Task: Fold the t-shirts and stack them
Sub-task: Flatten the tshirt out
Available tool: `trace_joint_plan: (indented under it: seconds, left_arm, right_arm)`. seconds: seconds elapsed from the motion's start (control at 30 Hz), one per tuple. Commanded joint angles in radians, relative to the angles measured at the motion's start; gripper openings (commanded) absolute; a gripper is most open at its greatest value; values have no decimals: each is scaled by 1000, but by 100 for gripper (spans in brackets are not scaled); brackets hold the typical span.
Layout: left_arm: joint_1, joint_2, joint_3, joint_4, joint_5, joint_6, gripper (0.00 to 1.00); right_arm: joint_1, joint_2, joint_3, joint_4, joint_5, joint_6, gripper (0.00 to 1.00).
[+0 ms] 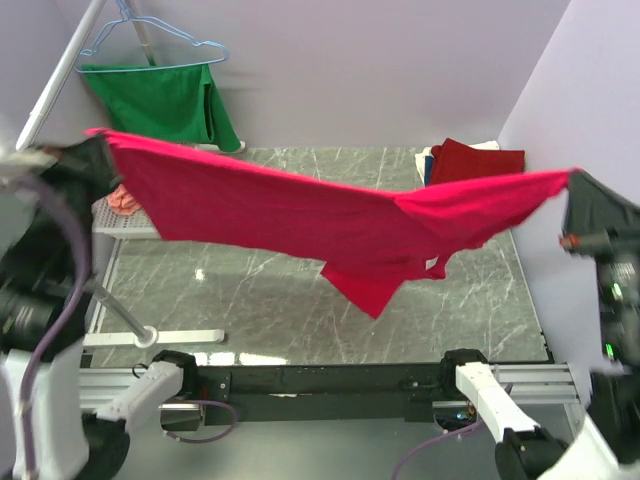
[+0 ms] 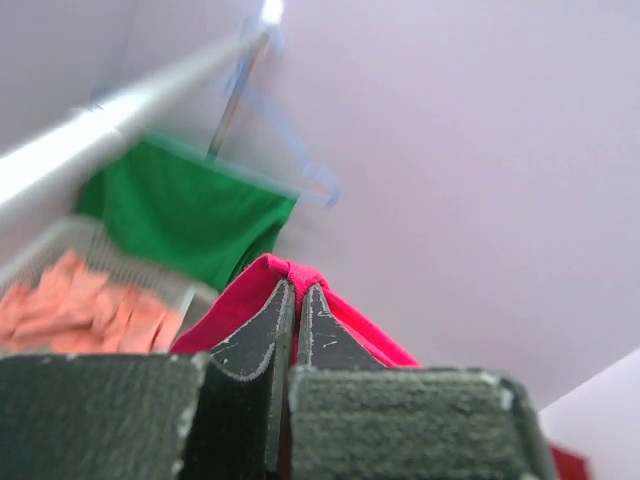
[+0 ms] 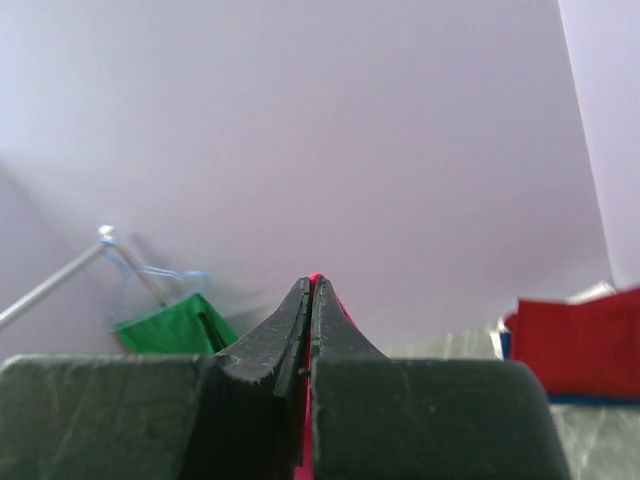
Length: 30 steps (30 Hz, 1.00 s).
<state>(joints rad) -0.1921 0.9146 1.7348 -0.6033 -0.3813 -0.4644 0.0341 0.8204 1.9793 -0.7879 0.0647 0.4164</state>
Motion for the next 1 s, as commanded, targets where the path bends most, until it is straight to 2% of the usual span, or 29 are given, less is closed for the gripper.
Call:
trace_joint_plan:
  seconds: [0.0, 0.17, 0.27, 0.47, 0.6, 0.77, 0.97]
  left_arm:
    - [5, -118, 34, 66, 48, 43, 1]
    - [5, -192, 19, 79, 102, 44, 1]
    - [5, -175, 23, 76, 87, 59, 1]
    - [5, -4, 17, 73, 25, 37, 1]
    - [5, 180, 32, 62, -36, -11, 1]
    - [5, 352, 57, 39, -47, -80, 1]
    - [5, 441, 92, 85, -13, -106, 1]
  right_arm:
    - [-3, -61, 4, 73, -57, -27, 0]
    - [-3, -90, 29, 128, -62, -19, 0]
    - [-3, -70, 39, 156, -62, -4, 0]
    - [-3, 24, -151, 279, -78, 22, 0]
    - [-5, 124, -256, 346, -69, 22, 0]
    - [-5, 265, -225, 394, -77, 19, 0]
    - [-10, 355, -111, 383, -66, -7, 0]
